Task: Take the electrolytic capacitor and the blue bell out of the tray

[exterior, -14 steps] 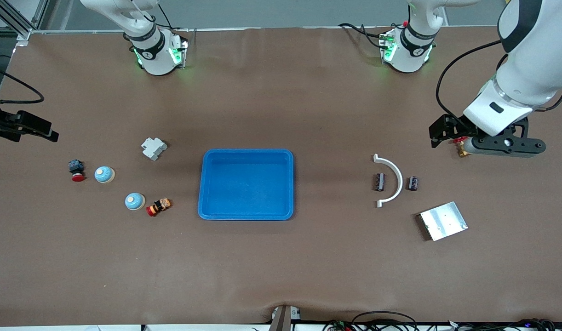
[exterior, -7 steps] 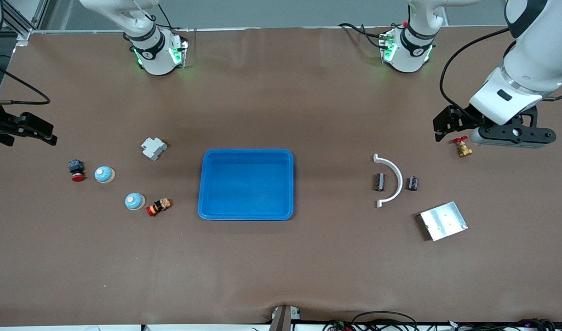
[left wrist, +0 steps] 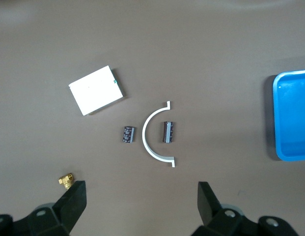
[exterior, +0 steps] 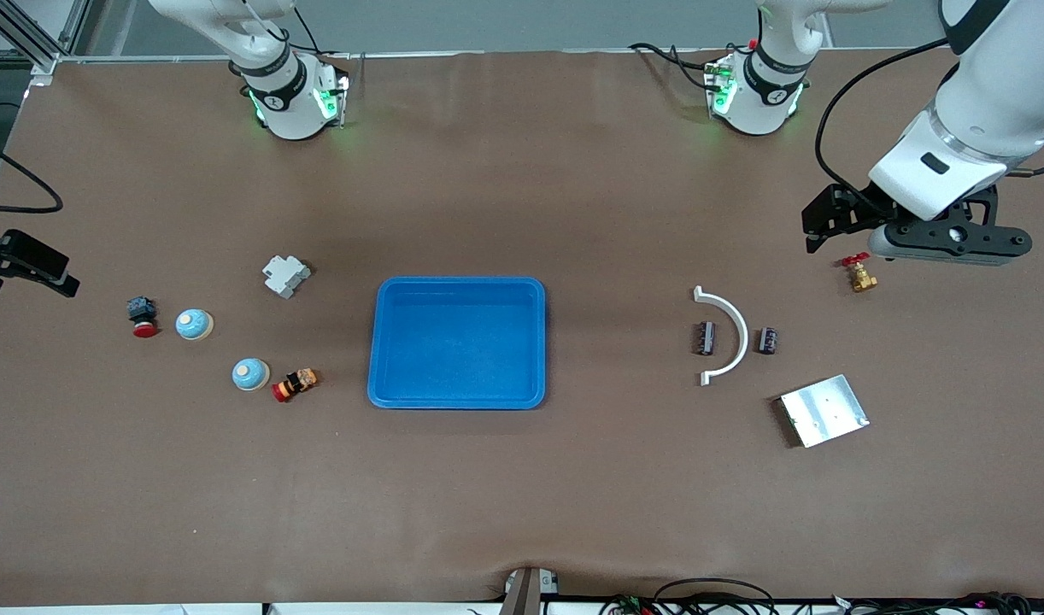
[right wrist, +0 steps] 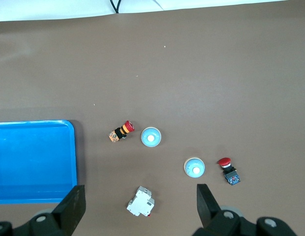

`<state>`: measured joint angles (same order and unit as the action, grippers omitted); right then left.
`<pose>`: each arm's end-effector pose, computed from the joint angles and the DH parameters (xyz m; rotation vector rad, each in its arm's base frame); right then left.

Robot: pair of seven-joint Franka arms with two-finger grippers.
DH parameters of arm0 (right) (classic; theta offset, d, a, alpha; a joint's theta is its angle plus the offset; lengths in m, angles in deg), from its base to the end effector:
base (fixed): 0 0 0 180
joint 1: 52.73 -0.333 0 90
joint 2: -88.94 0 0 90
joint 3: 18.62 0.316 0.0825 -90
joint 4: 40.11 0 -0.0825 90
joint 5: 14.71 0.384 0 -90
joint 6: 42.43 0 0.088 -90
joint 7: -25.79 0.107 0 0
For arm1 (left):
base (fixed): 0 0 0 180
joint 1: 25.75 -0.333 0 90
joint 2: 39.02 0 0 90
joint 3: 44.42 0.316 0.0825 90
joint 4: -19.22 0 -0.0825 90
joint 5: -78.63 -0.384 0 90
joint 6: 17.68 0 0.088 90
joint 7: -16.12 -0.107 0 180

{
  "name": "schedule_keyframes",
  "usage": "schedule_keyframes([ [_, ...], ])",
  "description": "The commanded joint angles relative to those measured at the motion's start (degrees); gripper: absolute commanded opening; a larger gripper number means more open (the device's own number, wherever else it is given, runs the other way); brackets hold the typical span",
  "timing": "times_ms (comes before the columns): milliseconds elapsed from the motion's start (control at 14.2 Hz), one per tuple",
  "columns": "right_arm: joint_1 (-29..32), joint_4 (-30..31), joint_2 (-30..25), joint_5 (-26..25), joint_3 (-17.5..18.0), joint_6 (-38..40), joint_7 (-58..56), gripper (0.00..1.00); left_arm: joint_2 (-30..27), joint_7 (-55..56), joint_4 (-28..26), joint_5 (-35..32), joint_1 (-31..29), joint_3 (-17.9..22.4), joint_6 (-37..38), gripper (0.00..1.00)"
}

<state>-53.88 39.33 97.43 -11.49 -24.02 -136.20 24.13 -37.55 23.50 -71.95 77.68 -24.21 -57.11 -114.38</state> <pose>0.6063 -0.0346 0.6326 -3.0996 0.0686 -0.1623 0.5564 -0.1378 0.6114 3.1311 -0.1891 0.1134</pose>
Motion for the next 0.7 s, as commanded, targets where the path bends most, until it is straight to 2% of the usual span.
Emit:
schedule_keyframes([
  [0, 0.4, 0.5, 0.0, 0.5, 0.4, -0.2, 0.0, 1.00, -0.5, -1.3, 2.5, -0.8, -0.7, -0.1, 2.9, 1.00],
  [633, 2.6, 0.6, -0.7, 0.5, 0.3, 1.9, 0.1, 1.00, -0.2, -2.9, 3.9, -0.9, -0.7, 0.4, 4.4, 1.00],
])
